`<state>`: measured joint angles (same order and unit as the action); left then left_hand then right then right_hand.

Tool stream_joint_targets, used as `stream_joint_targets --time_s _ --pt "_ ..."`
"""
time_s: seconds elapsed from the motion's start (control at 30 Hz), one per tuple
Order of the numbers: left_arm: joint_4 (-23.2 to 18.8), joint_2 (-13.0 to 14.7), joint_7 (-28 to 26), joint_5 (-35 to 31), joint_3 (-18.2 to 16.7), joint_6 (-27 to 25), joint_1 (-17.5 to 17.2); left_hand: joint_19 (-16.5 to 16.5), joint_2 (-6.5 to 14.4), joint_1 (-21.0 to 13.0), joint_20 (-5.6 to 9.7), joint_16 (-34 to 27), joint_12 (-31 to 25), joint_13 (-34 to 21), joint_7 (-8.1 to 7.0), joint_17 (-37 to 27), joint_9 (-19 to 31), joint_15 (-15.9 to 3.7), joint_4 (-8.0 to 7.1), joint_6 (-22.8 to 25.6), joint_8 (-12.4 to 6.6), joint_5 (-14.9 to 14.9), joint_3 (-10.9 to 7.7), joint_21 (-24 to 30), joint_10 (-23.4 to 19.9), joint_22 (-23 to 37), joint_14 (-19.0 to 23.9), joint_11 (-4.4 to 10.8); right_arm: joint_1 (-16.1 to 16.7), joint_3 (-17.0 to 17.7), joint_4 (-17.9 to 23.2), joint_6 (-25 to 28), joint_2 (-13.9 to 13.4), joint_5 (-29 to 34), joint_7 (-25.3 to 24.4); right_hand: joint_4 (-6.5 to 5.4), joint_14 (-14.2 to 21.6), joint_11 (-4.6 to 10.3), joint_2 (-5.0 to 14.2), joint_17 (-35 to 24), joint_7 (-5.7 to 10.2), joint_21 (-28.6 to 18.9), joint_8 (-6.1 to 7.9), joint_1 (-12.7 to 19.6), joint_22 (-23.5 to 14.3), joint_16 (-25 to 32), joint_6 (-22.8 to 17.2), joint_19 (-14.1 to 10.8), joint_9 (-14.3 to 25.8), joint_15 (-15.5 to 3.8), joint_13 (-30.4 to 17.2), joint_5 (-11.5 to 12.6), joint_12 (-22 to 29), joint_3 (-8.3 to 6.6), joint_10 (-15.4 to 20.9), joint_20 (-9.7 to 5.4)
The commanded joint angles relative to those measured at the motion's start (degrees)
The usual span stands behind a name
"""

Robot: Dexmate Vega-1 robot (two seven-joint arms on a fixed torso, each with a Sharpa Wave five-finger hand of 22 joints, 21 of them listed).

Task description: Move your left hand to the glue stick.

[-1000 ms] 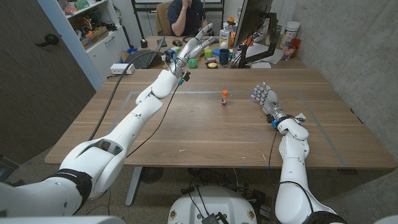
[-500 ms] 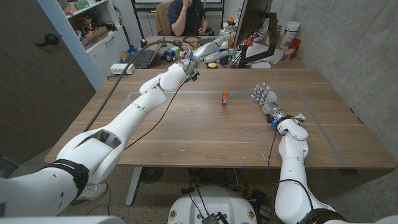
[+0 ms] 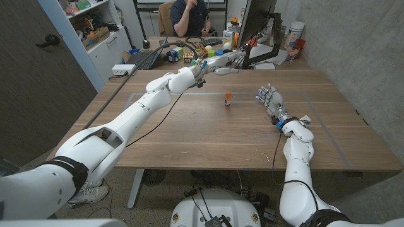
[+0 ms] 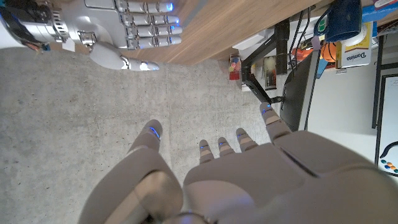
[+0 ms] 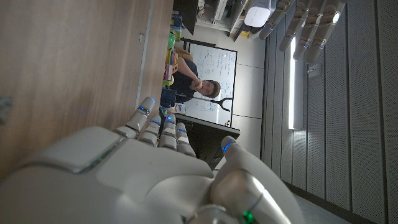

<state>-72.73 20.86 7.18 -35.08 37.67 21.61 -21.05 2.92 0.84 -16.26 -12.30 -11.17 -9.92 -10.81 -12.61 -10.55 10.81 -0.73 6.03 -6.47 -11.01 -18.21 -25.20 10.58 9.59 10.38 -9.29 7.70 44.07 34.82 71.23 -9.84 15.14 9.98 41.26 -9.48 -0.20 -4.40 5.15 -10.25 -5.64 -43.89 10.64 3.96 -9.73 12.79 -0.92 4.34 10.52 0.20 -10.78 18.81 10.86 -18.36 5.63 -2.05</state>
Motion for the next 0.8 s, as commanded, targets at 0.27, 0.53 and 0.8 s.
stream_joint_targets --time_s 0.27,0.53,0.8 --pt "1.65 0.95 4.74 -3.66 5.0 -1.04 -0.9 -1.87 -0.35 0.26 -0.15 0.09 -0.09 -0.33 -0.18 -0.46 0.29 0.01 -0.42 -1.98 0.19 0.39 1.23 -0.16 4.44 0.25 -2.79 -0.3 -1.67 1.09 -3.55 -1.93 -1.26 -0.6 1.02 -0.07 0.4 -0.12 2.04 -0.17 -0.22 0.48 0.38 -0.62 -0.31 0.21 -0.59 -0.41 0.09 0.44 -0.14 0.21 0.29 0.53 0.65 0.01" --pt "-0.96 1.85 5.74 -8.7 6.77 -4.14 -0.95 -3.22 0.21 0.2 -0.07 -0.45 -1.14 -0.41 -0.18 -0.58 0.36 -0.19 -0.49 -2.89 0.07 0.5 1.63 -0.11 3.07 0.31 -3.29 0.33 -3.08 1.59 -5.91 -2.52 -2.45 -0.62 2.24 -0.1 0.39 -0.04 0.77 -0.2 -0.23 0.82 0.35 -1.33 -0.31 0.18 -0.66 -0.44 0.11 0.66 -0.14 -0.02 0.23 1.54 0.63 0.4" --pt "-1.12 1.38 5.65 -10.57 7.33 -6.37 -0.77 0.62 2.54 -2.25 0.7 -1.99 -2.52 -0.52 -0.16 -0.37 0.64 -3.63 0.43 -0.91 -1.26 0.44 1.26 1.5 -2.0 0.29 -0.3 2.54 -3.56 2.96 -6.87 -2.17 -3.17 -1.07 3.11 -0.08 0.32 0.02 -0.42 -0.21 -0.22 1.17 0.47 -1.98 -0.31 0.13 -1.1 -0.41 0.12 0.83 -0.14 -0.23 0.29 2.54 0.85 0.66"
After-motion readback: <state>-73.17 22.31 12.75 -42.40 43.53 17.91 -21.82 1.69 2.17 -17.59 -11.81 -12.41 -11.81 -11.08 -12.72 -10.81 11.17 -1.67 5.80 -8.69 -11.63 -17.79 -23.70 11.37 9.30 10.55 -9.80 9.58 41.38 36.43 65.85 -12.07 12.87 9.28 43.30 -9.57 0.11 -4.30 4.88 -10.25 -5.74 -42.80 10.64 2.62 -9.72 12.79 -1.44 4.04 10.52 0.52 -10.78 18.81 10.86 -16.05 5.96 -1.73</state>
